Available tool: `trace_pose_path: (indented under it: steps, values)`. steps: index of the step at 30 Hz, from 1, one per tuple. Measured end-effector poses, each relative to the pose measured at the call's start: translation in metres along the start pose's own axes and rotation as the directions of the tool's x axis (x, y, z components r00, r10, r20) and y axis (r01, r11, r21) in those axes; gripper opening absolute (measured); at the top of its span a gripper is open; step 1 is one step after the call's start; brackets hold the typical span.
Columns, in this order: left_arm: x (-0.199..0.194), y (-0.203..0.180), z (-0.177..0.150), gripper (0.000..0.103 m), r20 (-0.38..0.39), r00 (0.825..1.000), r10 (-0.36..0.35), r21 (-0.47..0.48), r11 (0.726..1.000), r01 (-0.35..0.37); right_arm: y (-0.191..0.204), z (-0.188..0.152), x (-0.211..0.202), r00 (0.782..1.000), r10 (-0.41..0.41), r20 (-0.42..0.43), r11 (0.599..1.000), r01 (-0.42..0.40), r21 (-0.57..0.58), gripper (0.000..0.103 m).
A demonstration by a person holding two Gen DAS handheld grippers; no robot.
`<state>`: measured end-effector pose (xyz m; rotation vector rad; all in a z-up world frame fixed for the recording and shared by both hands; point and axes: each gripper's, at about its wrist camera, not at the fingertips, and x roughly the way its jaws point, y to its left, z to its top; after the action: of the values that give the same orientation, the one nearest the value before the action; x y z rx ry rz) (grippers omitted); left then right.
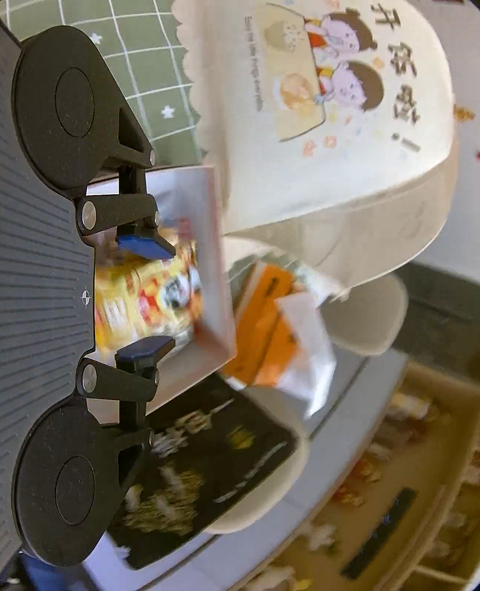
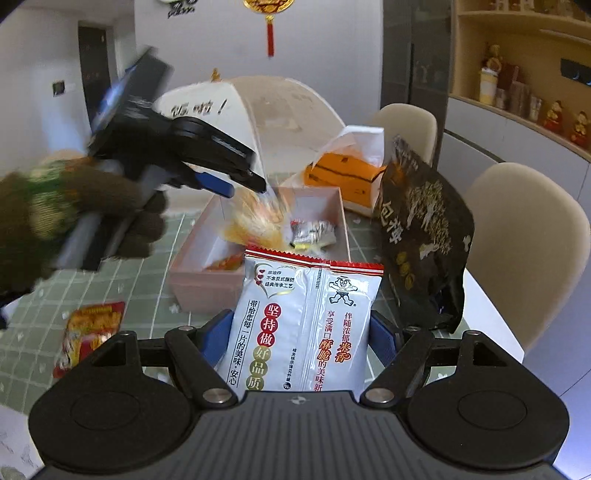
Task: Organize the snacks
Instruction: 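Carry both packets over the pink box and open both grippers, then grasp the red snack packet with the left gripper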
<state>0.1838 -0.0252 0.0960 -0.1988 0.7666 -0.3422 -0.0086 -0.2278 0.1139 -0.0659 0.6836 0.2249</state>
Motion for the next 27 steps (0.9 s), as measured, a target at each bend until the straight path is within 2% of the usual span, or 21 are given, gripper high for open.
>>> trace_pose_path:
  steps: [2,4,6,8,10,13,15,17,18,20,23,27]
  values:
    - [-0.01,0.008,0.0,0.051,0.021,0.999,-0.047,-0.068,0.997,0.048,-0.004,-0.006,0.006,1.0,-0.017,-0.027,1.0,0.017,-0.011,0.077]
    - [-0.026,0.02,-0.004,0.051,0.03,0.995,-0.094,-0.162,0.982,0.098,-0.011,-0.005,0.012,0.999,-0.021,-0.042,1.0,0.02,-0.008,0.077]
    - [-0.054,0.029,-0.022,0.051,0.04,0.992,-0.121,-0.212,0.969,0.126,-0.016,0.008,0.012,1.0,-0.003,-0.011,1.0,0.003,-0.003,0.077]
    - [-0.082,0.037,-0.05,0.051,0.027,0.992,-0.121,-0.224,0.967,0.124,-0.017,0.031,0.012,0.999,0.024,0.042,1.0,-0.024,-0.001,0.077]
    - [-0.101,0.045,-0.078,0.051,-0.001,0.997,-0.081,-0.26,0.963,0.078,-0.015,0.066,0.019,0.994,0.057,0.088,0.998,-0.057,-0.008,0.077]
    - [-0.118,0.062,-0.121,0.051,-0.047,0.997,-0.059,-0.357,0.933,0.038,-0.002,0.119,0.041,0.988,0.086,0.129,0.996,-0.085,-0.017,0.077]
    - [-0.127,0.067,-0.141,0.051,-0.068,0.997,-0.027,-0.386,0.923,-0.001,0.007,0.149,0.068,0.988,0.105,0.115,0.994,-0.107,0.011,0.079]
    - [-0.136,0.073,-0.154,0.051,-0.085,0.996,0.015,-0.4,0.915,-0.048,0.013,0.166,0.104,0.984,0.176,0.041,0.984,-0.178,0.034,0.08]
    - [-0.141,0.076,-0.157,0.051,-0.089,0.995,0.037,-0.405,0.912,-0.07,0.015,0.171,0.121,0.981,0.193,-0.006,0.98,-0.192,0.041,0.079]
    - [-0.158,0.085,-0.167,0.051,-0.093,0.99,0.106,-0.408,0.903,-0.135,0.014,0.17,0.139,0.986,0.154,-0.056,0.986,-0.151,0.066,0.078]
    - [-0.177,0.104,-0.181,0.051,-0.109,0.977,0.186,-0.418,0.883,-0.214,0.006,0.156,0.134,0.989,0.14,-0.042,0.986,-0.136,0.094,0.078]
    - [-0.178,0.127,-0.193,0.051,-0.148,0.968,0.202,-0.461,0.852,-0.249,0.009,0.12,0.106,0.989,0.145,0.0,0.988,-0.145,0.056,0.078]
